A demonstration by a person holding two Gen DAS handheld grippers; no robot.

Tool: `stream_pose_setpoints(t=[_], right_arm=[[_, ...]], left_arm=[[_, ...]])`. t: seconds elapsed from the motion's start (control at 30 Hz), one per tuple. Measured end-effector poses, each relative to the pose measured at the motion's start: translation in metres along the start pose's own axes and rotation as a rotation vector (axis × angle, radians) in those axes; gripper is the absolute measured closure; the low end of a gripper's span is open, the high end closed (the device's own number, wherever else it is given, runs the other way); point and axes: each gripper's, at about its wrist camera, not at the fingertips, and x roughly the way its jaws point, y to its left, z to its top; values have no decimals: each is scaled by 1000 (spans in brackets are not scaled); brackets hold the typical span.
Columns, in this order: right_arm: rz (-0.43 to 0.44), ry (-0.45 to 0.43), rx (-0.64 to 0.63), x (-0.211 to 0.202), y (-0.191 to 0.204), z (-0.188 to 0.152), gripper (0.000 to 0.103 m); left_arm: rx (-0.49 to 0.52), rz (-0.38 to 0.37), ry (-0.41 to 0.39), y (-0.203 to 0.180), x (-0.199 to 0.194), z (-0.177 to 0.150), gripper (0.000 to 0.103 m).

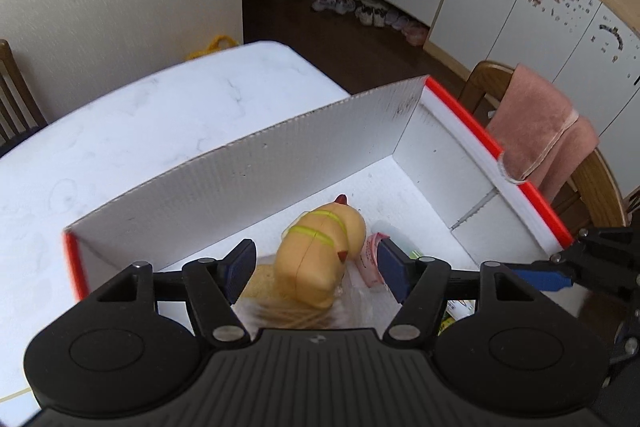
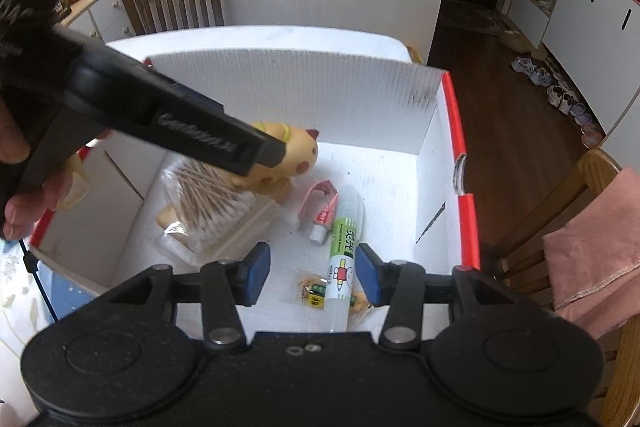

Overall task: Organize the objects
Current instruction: 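Move both grippers back over the cluttered table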

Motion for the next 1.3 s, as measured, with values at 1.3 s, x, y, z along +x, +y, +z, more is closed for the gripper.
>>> stream_pose_setpoints(t=[1.3], right_arm=[[44, -217, 49, -93, 190, -27, 39]], left_arm=[[-47, 27, -334, 104, -243, -183, 18]])
